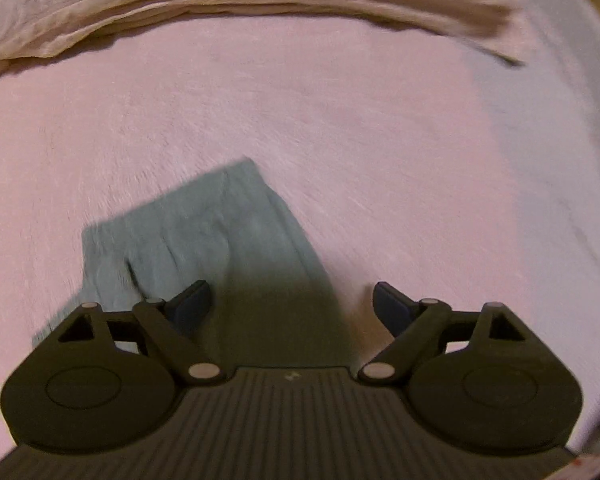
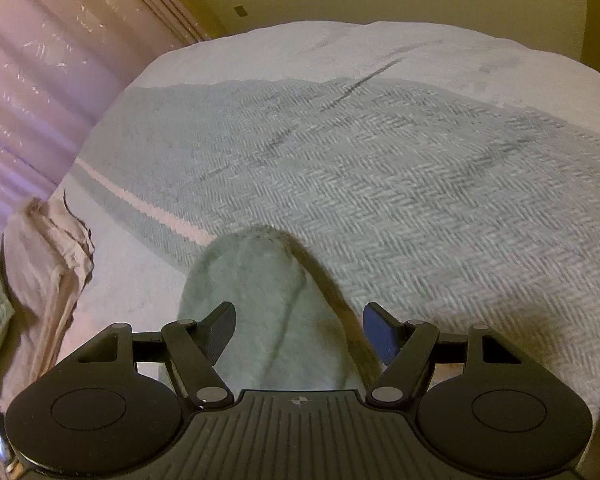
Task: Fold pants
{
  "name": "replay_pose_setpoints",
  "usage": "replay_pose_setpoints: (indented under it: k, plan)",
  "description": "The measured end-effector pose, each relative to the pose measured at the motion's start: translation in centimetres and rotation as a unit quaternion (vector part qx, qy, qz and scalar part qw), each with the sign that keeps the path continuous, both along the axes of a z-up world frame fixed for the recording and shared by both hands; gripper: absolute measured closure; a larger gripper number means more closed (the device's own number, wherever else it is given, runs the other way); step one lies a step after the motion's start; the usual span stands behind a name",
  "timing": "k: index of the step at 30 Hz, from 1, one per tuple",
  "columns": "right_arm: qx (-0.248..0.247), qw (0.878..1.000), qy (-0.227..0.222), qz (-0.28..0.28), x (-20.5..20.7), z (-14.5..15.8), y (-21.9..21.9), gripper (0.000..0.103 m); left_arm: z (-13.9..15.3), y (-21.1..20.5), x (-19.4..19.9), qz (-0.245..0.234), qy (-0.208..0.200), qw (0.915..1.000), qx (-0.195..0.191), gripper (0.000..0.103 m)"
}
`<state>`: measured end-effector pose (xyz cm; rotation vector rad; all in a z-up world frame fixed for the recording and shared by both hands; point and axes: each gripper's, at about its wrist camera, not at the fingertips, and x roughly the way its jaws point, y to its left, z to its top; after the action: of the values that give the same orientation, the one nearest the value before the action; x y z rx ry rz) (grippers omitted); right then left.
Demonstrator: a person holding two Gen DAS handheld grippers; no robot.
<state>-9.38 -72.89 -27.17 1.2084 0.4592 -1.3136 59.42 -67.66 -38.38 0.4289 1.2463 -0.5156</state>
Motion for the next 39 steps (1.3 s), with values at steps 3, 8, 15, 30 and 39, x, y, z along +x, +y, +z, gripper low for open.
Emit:
replay_pose_setpoints:
  k: [3, 8, 15, 30, 39]
  plan:
    - [0.002, 1.0, 0.006, 0.005, -0.1, -0.9, -1.2, 0.035, -2.4, -0.9, 0.8, 0.01, -0.001, 0.9995, 0.031, 0.017]
    - [0.009, 1.0, 0.005, 0.028, 0.8, -1.7, -3.3, 0.035, -1.1, -0.2, -1.7, -0.044, -0.071, 0.9945, 0.063, 0.098]
    - [0.009, 0.995, 0.027, 0.099, 6.3, -1.5, -8.0, 0.035, 10.6, 12.9, -1.4, 0.042, -0.072, 0.9898, -0.116, 0.098]
    - [0.057, 0.98, 0.115, 0.155, 5.5, -3.8, -8.7, 0.103, 15.2, 43.4, -10.0, 0.289, -0.043, 0.9436, -0.156, 0.099]
    - [-0.044, 0.996, -0.013, 0.074, -16.0, 5.3, 2.6, 0.103, 13.7, 50.2, -16.8, 0.338, -0.063, 0.9301, -0.129, 0.093]
